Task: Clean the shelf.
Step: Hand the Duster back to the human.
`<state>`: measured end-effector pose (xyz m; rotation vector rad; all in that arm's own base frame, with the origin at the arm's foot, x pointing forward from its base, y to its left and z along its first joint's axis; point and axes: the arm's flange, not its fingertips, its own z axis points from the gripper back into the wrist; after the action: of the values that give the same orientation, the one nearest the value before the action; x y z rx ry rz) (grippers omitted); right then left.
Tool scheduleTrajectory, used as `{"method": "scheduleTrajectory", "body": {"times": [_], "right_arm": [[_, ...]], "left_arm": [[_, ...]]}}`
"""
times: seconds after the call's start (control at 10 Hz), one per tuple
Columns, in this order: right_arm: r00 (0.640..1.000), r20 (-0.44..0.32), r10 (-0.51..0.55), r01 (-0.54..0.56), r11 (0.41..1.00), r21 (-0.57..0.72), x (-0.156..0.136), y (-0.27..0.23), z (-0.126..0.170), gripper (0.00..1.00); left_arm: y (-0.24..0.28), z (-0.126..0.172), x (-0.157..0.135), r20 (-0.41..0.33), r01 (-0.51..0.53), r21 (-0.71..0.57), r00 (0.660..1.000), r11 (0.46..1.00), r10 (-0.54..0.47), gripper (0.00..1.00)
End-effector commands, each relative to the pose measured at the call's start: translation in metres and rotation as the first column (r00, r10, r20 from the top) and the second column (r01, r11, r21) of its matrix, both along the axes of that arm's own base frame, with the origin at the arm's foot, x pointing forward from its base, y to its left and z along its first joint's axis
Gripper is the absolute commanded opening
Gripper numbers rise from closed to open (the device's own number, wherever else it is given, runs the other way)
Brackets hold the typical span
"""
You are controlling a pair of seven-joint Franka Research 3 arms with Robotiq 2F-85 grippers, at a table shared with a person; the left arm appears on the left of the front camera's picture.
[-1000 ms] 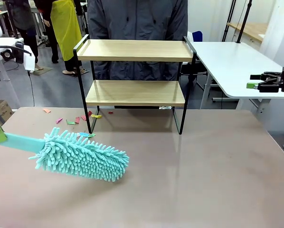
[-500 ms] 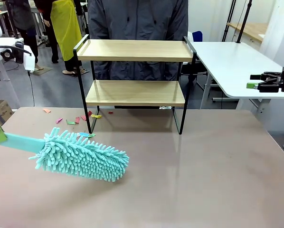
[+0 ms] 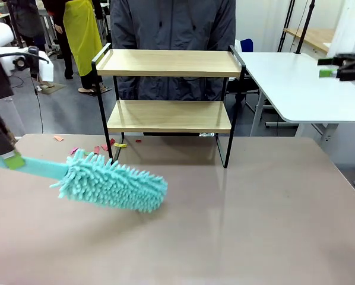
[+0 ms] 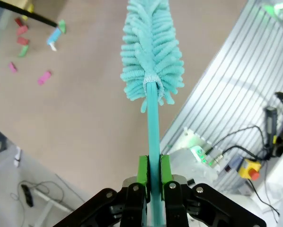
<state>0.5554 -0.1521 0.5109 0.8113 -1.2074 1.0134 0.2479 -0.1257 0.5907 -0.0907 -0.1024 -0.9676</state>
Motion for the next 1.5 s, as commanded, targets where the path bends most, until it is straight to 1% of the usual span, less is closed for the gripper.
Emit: {"method": "scheduleTrajectory", "body": {"times": [0.0,0.1,0.2,0.3,0.4,0.5,0.6,0.7,0.8,0.9,1.0,1.1,1.2,1.3,1.4], "right_arm": [[0.988,-0.112,0.108,-0.11,0.994,-0.012,-0.01,0.021,0.021,1.0],[0.975,-0.167,0.149,-0.153,0.988,-0.015,-0.023,0.042,0.022,1.0],[0.965,-0.203,0.167,-0.174,0.985,-0.018,-0.038,0.063,0.019,1.0],[0.947,-0.256,0.194,-0.199,0.98,0.005,-0.057,0.084,0.009,1.0],[0.938,-0.286,0.196,-0.203,0.979,0.006,-0.072,0.102,-0.005,1.0],[0.918,-0.327,0.223,-0.221,0.974,0.045,-0.086,0.116,-0.018,1.0],[0.913,-0.333,0.234,-0.225,0.972,0.066,-0.101,0.127,-0.027,1.0],[0.924,-0.309,0.225,-0.214,0.974,0.071,-0.113,0.133,-0.034,1.0],[0.94,-0.266,0.212,-0.2,0.977,0.07,-0.129,0.144,-0.05,1.0],[0.953,-0.226,0.203,-0.192,0.979,0.07,-0.135,0.152,-0.064,1.0],[0.963,-0.19,0.19,-0.179,0.981,0.076,-0.131,0.162,-0.079,1.0],[0.978,-0.154,0.144,-0.13,0.987,0.094,-0.116,0.166,-0.09,1.0],[0.941,-0.263,0.213,-0.205,0.977,0.056,-0.128,0.149,-0.071,1.0],[0.941,-0.263,0.213,-0.205,0.977,0.056,-0.128,0.149,-0.071,1.0],[0.941,-0.263,0.213,-0.205,0.977,0.056,-0.128,0.149,-0.071,1.0]], "left_arm": [[-0.002,-0.008,0.016,0.058,0.046,-0.105,0.997,0.993,-0.04,0.13],[-0.005,-0.013,0.023,0.085,0.064,-0.143,0.995,0.988,-0.052,0.13],[-0.006,-0.016,0.03,0.112,0.074,-0.176,0.992,0.982,-0.054,0.13],[-0.007,-0.022,0.036,0.142,0.126,-0.223,0.985,0.967,-0.096,0.13],[-0.007,-0.027,0.04,0.164,0.171,-0.258,0.978,0.951,-0.132,0.13],[-0.006,-0.031,0.044,0.165,0.214,-0.273,0.971,0.938,-0.174,0.13],[-0.003,-0.037,0.046,0.163,0.248,-0.292,0.964,0.924,-0.208,0.13],[-0.002,-0.043,0.047,0.162,0.265,-0.289,0.961,0.92,-0.226,0.13],[-0.002,-0.048,0.05,0.158,0.275,-0.291,0.958,0.916,-0.238,0.13],[-0.007,-0.056,0.052,0.146,0.292,-0.309,0.955,0.905,-0.258,0.13],[-0.011,-0.06,0.053,0.142,0.302,-0.326,0.952,0.896,-0.269,0.13],[-0.013,-0.061,0.054,0.146,0.309,-0.347,0.95,0.885,-0.274,0.13],[-0.011,-0.056,0.048,0.104,0.298,-0.362,0.954,0.883,-0.28,0.13],[-0.012,-0.059,0.05,0.125,0.283,-0.298,0.958,0.912,-0.257,0.13],[-0.012,-0.059,0.05,0.125,0.283,-0.298,0.958,0.912,-0.257,0.13]]}}
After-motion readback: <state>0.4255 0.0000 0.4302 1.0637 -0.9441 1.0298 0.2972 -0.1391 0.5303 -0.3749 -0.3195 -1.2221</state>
